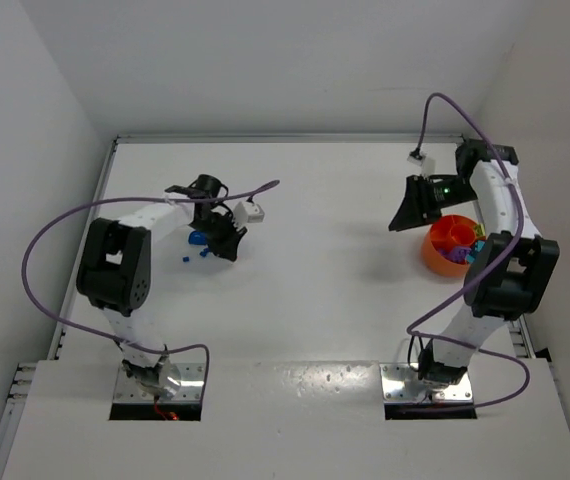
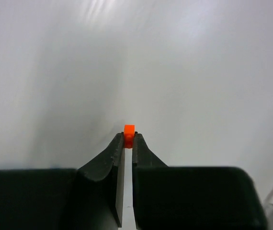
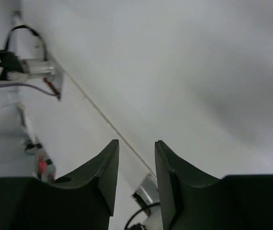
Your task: Sort the legos into containers by color
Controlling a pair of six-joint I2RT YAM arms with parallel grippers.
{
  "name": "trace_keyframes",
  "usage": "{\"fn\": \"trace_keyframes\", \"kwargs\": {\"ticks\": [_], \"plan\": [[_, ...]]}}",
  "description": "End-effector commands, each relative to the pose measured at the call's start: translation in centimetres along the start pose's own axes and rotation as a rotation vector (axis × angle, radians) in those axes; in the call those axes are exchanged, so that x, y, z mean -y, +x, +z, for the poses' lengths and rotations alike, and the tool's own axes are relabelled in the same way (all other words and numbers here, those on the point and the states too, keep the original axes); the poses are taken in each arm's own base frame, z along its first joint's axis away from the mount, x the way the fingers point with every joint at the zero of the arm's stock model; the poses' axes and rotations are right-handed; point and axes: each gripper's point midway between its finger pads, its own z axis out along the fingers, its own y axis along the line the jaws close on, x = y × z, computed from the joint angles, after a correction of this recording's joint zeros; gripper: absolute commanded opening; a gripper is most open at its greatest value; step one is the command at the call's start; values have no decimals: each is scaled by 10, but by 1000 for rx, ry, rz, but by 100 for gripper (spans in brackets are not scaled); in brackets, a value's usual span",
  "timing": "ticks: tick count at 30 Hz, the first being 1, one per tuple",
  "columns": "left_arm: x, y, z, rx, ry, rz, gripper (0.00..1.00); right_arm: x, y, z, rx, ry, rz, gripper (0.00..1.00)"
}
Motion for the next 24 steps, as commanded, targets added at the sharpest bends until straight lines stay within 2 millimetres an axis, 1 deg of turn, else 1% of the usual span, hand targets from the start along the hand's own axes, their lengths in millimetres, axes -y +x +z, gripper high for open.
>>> {"fn": "trace_keyframes", "kwargs": {"ticks": [1, 2, 3, 4, 5, 6, 7, 8, 9, 10, 11, 12, 13, 14, 15, 16, 17, 18, 19, 20, 22, 24], "plan": [[67, -69, -41, 289, 182, 110, 0, -64, -4, 9, 74, -283, -49, 37], [79, -78, -55, 341, 198, 119, 0, -72, -5, 11, 81, -316, -70, 37], [93, -83, -59, 369, 241, 119, 0, -77, -4, 17, 71, -350, -59, 39], [113, -95, -71, 424, 307, 112, 0, -89, -6, 22, 68, -406, -64, 39], [120, -95, -71, 436, 343, 85, 0, -91, -6, 30, 60, -434, -61, 39], [129, -102, -76, 456, 371, 79, 0, -96, -5, 34, 58, -454, -74, 39], [138, -111, -84, 482, 389, 56, 0, -98, -5, 43, 56, -488, -65, 39], [145, -114, -85, 491, 410, 41, 0, -108, -1, 51, 28, -521, -46, 39], [148, -119, -87, 502, 412, 36, 0, -114, 6, 59, 7, -560, -2, 37], [151, -128, -93, 529, 398, 25, 0, -114, 2, 69, 21, -575, -29, 37], [152, -135, -93, 531, 353, 33, 0, -124, 5, 78, -27, -597, 53, 37], [152, -139, -93, 537, 319, 31, 0, -126, 6, 84, -40, -586, 53, 37], [153, -151, -103, 577, 268, 48, 0, -129, 6, 89, -53, -579, 45, 37], [157, -154, -99, 569, 223, 60, 0, -139, 7, 93, -78, -582, 23, 37], [159, -155, -98, 564, 199, 71, 0, -142, 3, 96, -92, -569, 19, 37], [160, -161, -99, 573, 182, 80, 0, -145, 0, 99, -91, -558, -1, 37], [161, -162, -100, 573, 163, 86, 0, -148, 3, 108, -125, -521, 26, 37], [159, -165, -103, 579, 148, 88, 0, -149, 2, 112, -129, -510, 26, 37], [157, -165, -102, 577, 138, 85, 0, -151, 5, 116, -141, -512, 42, 37], [157, -165, -102, 577, 138, 85, 0, -154, 10, 123, -167, -531, 74, 40], [157, -168, -106, 585, 135, 91, 0, -158, 11, 128, -183, -556, 99, 44], [160, -174, -110, 597, 138, 98, 0, -163, 7, 130, -202, -599, 124, 45]]}}
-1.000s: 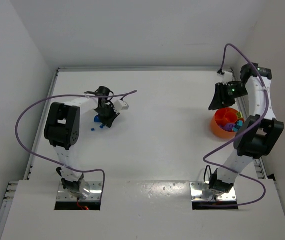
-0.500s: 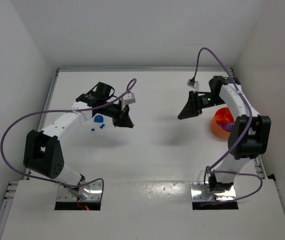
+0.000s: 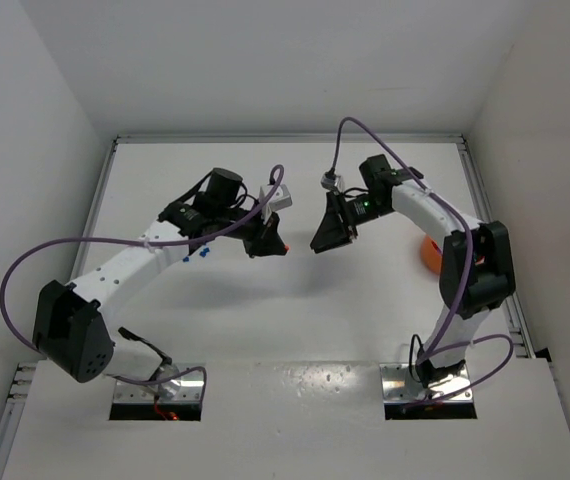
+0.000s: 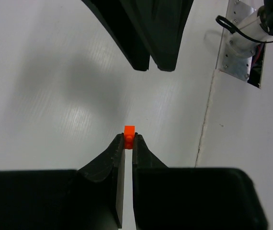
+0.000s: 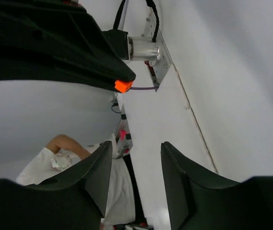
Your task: Sort the legos into containers by color
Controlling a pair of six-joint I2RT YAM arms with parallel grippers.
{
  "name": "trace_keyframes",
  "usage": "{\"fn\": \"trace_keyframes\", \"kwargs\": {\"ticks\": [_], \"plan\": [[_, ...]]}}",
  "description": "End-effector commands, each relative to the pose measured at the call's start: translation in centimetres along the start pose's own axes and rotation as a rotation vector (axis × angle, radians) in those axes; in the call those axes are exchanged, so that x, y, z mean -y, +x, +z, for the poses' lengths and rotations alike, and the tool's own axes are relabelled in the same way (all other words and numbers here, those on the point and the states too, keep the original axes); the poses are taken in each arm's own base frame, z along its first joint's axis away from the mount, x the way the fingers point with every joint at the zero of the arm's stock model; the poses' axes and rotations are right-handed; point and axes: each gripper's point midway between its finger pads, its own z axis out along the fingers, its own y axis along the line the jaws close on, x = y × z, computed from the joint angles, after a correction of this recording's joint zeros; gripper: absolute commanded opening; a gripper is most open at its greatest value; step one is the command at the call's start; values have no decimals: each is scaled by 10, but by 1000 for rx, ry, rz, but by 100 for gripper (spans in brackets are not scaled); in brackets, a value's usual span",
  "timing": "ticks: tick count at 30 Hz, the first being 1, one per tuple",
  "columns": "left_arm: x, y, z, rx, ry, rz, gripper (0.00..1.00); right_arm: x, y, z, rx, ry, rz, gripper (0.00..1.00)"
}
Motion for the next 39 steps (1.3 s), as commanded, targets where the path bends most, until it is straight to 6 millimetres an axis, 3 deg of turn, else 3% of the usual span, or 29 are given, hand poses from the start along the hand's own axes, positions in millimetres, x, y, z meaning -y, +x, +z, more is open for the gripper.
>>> {"fn": "trace_keyframes", "kwargs": {"ticks": [1, 12, 23, 27, 33, 39], "plan": [[-2, -31, -8, 70, -46, 25, 0, -10, -18, 9, -1, -63, 15, 46], [-7, -42, -1, 73, -63, 12, 0, -9, -43, 29, -20, -51, 10, 46], [-10, -43, 6, 79, -77, -41, 0, -24, -69, 23, 20, -57, -48, 44], [-16, -42, 5, 74, -116, -43, 0, -28, -67, 27, 14, -61, -27, 44], [-23, -68, -6, 156, -185, -2, 0, -31, -60, 30, 12, -57, -12, 44], [-27, -65, -4, 150, -202, -33, 0, -30, -85, 35, 25, -32, -54, 44]]}}
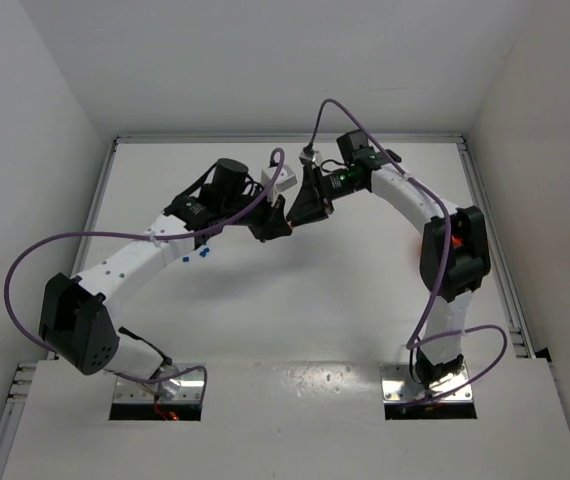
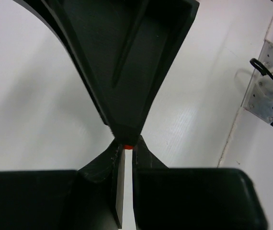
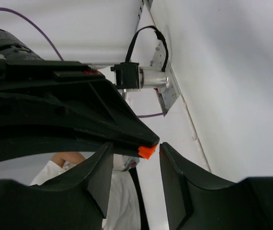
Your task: Sort the legos into containers by color
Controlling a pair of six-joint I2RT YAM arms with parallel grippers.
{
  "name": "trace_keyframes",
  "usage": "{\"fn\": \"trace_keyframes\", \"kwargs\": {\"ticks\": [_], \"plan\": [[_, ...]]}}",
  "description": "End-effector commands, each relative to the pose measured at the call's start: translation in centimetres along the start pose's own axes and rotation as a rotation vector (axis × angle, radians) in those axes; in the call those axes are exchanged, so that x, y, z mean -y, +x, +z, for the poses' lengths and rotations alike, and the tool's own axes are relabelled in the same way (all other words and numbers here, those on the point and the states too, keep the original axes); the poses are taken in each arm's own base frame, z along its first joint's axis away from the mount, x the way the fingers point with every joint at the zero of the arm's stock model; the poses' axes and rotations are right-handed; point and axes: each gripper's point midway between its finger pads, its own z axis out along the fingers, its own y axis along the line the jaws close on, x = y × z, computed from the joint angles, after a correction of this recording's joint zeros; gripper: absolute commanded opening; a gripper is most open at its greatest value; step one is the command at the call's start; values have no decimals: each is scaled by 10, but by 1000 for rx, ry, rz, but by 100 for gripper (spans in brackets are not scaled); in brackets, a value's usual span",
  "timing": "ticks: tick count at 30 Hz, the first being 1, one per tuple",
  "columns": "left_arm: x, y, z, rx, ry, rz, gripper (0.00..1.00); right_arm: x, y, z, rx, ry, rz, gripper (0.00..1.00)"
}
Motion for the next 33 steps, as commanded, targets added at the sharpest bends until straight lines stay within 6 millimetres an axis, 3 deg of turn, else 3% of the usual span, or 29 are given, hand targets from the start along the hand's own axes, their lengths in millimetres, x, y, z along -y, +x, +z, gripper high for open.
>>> {"fn": "trace_keyframes", "kwargs": {"ticks": [1, 4, 10, 18, 27, 33], "plan": [[4, -38, -11, 101, -32, 41, 0, -15, -21, 3, 16, -4, -76, 44], [0, -42, -12, 108, -57, 44, 0, -11, -29, 4, 27, 15, -74, 40], [-5, -46, -16, 107, -92, 51, 0, -1, -17, 16, 18, 4, 24, 36], [-18, -51, -25, 125, -157, 49, 0, -9, 1, 12, 33, -80, 129, 36], [-16, -53, -25, 135, -148, 45, 0, -23, -10, 14, 33, -132, 136, 35], [-21, -55, -26, 143, -177, 37, 0, -29, -4, 16, 12, -168, 143, 34]]}}
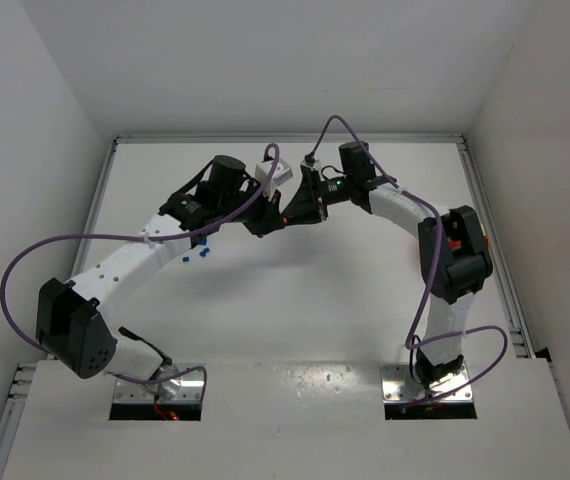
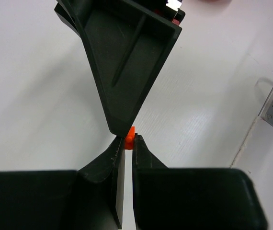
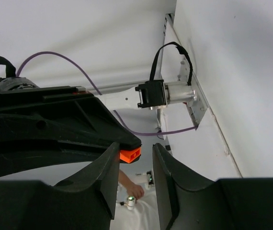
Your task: Sort the legos into containers by color
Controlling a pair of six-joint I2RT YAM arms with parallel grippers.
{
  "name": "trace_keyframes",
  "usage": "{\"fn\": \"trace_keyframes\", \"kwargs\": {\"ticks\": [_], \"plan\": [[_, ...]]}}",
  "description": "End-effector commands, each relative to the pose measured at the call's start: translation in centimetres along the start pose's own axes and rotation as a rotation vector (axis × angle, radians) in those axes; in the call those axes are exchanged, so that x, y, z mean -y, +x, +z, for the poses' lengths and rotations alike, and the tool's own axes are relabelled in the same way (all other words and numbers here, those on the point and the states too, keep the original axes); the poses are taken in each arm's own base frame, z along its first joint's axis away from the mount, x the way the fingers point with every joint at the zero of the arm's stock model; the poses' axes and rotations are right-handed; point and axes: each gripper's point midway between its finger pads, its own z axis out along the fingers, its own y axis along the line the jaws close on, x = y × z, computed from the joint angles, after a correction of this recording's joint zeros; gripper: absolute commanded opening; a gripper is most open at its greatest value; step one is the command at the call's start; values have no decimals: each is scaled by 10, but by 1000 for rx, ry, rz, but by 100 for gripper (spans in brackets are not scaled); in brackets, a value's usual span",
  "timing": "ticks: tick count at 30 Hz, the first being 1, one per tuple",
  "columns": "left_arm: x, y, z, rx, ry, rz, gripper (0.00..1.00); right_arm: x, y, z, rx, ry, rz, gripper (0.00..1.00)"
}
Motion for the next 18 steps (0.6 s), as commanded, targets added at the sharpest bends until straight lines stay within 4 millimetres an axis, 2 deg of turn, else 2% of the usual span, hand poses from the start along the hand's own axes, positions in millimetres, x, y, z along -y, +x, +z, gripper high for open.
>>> {"fn": "trace_keyframes", "kwargs": {"ticks": [1, 9, 11, 12, 13, 14, 18], "plan": [[-9, -47, -14, 147, -59, 28, 0, -31, 19, 5, -69, -68, -32, 34], [-19, -47, -9, 148, -105, 0, 0, -53, 28, 7, -94, -120, -63, 31], [-20, -51, -10, 157, -115, -7, 0, -53, 33, 9, -104, -129, 6, 26], [-23, -51, -11, 157, -130, -8, 0, -56, 38, 11, -121, -140, 9, 26], [-25, -51, -11, 158, -139, -9, 0, -63, 38, 10, -113, -166, -57, 26], [-27, -51, -11, 158, -153, -10, 0, -66, 39, 9, -117, -170, -11, 26], [-32, -53, -13, 168, -171, -12, 0, -64, 42, 12, -126, -169, -10, 21]]}}
